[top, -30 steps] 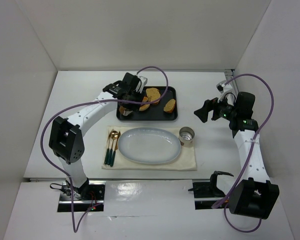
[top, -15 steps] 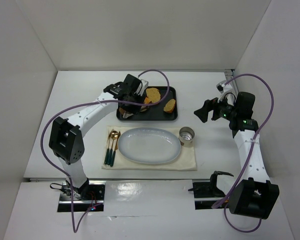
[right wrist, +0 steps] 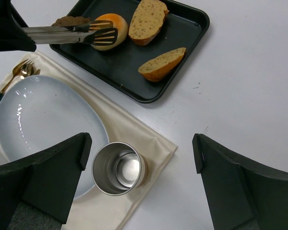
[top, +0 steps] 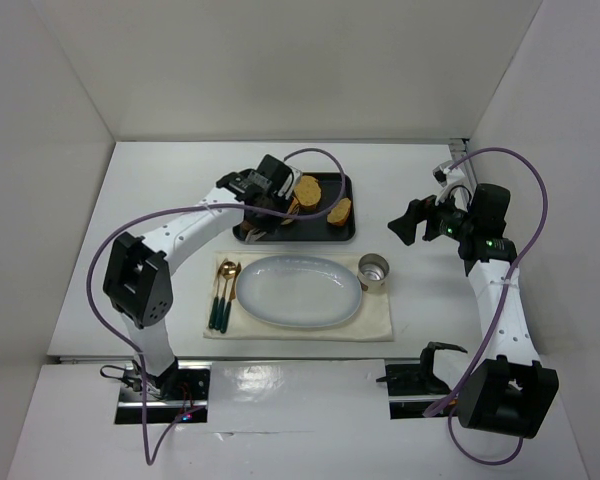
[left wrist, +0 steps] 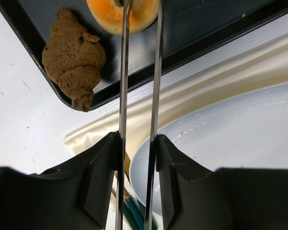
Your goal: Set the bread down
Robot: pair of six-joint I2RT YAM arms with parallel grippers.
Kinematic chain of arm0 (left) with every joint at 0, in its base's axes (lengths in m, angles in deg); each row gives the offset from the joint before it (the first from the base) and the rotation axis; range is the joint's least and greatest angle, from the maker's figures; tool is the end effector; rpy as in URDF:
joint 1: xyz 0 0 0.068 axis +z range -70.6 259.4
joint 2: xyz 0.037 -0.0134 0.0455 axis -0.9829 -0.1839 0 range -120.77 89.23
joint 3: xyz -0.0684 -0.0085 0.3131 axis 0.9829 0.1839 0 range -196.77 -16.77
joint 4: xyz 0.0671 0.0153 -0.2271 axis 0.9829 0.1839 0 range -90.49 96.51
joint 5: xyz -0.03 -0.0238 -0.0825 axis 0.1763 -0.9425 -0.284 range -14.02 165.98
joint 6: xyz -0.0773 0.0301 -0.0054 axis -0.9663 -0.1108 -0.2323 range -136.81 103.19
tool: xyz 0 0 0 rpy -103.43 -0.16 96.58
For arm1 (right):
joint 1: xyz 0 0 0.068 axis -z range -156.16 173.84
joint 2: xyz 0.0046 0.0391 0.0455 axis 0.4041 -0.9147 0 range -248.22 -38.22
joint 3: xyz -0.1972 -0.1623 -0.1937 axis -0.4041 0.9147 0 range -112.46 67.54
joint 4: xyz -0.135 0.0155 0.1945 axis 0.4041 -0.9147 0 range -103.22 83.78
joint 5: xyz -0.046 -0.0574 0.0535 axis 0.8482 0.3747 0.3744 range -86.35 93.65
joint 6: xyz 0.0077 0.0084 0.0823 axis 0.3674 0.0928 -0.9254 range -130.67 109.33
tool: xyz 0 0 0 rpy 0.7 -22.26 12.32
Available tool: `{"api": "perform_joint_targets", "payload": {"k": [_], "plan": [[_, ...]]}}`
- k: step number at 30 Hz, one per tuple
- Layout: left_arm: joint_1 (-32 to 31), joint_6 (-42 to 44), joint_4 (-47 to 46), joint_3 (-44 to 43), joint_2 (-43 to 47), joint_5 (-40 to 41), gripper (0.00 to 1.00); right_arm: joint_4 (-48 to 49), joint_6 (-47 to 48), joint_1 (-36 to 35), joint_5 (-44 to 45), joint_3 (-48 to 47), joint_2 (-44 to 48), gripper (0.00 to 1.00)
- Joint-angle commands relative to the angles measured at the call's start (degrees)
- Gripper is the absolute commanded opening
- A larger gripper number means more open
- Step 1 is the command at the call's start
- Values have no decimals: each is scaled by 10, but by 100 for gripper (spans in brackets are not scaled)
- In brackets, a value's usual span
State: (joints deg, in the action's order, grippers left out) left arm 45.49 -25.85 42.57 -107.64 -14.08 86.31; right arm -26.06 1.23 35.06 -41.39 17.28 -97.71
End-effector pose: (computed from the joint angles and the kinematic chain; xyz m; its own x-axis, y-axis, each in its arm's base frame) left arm 0.3404 -0.2131 0.3098 -0.7485 0.3170 -0.5825 0.3514 0.9345 0.0570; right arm 0.2027 0.0120 0.3464 -0.3696 -0.0752 -0.9262 -0.5573 0.8155 0.1561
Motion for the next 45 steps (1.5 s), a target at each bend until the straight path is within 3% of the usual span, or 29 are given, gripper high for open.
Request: {"api": "perform_joint_targets", "payload": {"k": [1,3,8,9,16,24,36,45], "plan": [[-12,7,14,-19,-19,44,48,-4,9,-3,-6,-22,0,100],[-18,7,14,-19,-24,58,44,-4,9,-3,-6,-22,0,100],[-29,7,14,-25,-30,80,11,-4,9,-3,-6,-22,0,100],[-29,7,14,-25,-30,80,0,-4,9,-3,-6,-22,0,100],[-29,7,14,-30,22,80,0,-4,9,-3,-6,-22,0,100],[-29,-17,33,-35,107,20,0,-4,9,-3,-6,-22,0,100],[-91,-28,93,101,281,-94,0,-4,9,-3,-6,-22,0,100],[-144,-34,115,180,322,-147,0,-4,9,-3,-1,-22,0,100]]}}
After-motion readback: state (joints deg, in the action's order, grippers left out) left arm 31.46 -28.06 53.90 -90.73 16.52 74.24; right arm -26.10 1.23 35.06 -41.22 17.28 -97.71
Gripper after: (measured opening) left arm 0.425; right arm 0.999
